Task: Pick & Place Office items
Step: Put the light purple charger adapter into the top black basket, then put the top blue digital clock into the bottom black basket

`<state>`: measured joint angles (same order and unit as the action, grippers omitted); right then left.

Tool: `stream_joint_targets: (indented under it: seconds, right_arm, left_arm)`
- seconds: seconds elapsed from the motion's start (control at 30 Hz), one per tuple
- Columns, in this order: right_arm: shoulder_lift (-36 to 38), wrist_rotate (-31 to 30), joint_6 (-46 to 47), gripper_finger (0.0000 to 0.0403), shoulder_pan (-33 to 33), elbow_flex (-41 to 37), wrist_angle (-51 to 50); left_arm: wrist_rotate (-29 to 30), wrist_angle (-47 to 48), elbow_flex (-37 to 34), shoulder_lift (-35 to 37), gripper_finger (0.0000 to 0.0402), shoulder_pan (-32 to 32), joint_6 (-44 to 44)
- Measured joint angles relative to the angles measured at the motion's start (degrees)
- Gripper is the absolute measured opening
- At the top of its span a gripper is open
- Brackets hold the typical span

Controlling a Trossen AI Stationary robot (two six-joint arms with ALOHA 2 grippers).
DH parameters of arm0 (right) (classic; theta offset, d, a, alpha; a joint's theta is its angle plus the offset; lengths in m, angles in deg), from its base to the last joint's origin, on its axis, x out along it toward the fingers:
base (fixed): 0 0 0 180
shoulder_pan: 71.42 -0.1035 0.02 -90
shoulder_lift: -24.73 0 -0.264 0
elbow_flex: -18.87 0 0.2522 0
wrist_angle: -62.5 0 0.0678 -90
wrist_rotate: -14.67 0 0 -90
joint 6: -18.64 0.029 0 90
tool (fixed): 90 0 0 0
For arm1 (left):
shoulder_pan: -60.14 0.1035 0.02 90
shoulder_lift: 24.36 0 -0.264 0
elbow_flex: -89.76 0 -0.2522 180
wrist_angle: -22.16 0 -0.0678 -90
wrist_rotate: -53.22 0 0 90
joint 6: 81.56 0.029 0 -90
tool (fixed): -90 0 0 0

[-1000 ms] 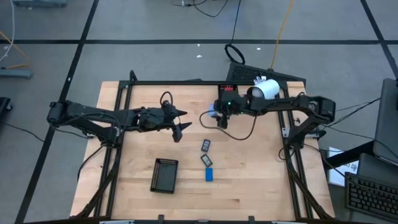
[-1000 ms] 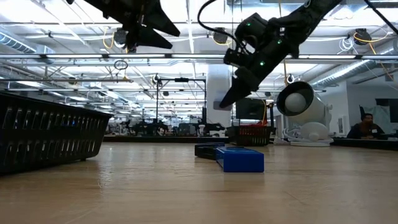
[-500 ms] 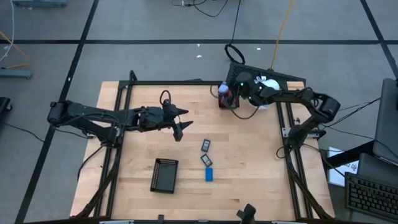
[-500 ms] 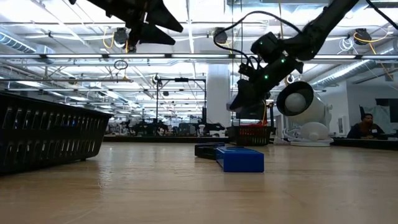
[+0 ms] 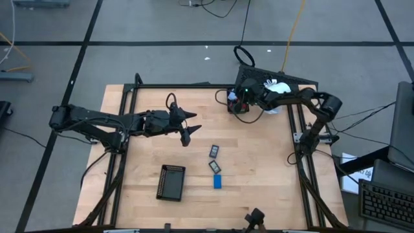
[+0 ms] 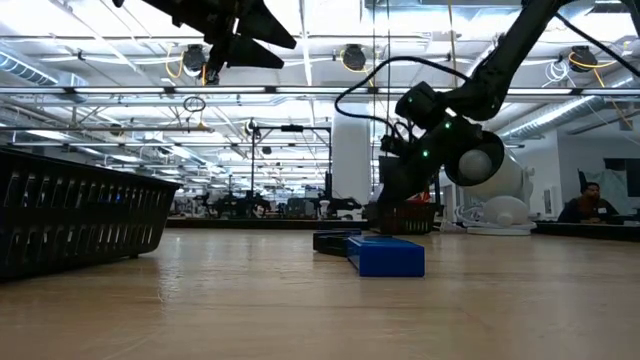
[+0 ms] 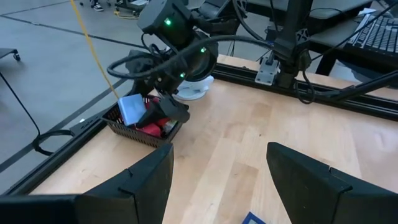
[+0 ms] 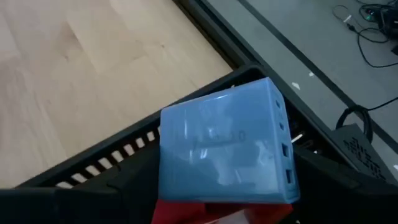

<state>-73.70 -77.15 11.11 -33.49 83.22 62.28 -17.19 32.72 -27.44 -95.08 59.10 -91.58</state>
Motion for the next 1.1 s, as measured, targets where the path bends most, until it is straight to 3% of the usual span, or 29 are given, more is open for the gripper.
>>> stream_joint_targets:
  seconds: [0.3, 0.67, 1.1]
  right_arm:
    - [-0.24, 0.02, 0.48, 0.0281, -0.11, 0.02, -0.35]
    - [0.81, 0.09, 0.85, 0.0322, -0.46, 0.04, -1.34]
    - [9.10, 0.49, 1.26, 0.0342, -3.51, 0.04, -4.07]
  left_arm:
    - [-0.02, 0.08, 0.00, 0.00, 0.0260, 0.00, 0.87]
    - [-0.06, 0.13, 0.00, 0.00, 0.0260, 0.00, 0.68]
    - [-0.24, 0.25, 0.00, 0.00, 0.0260, 0.00, 0.59]
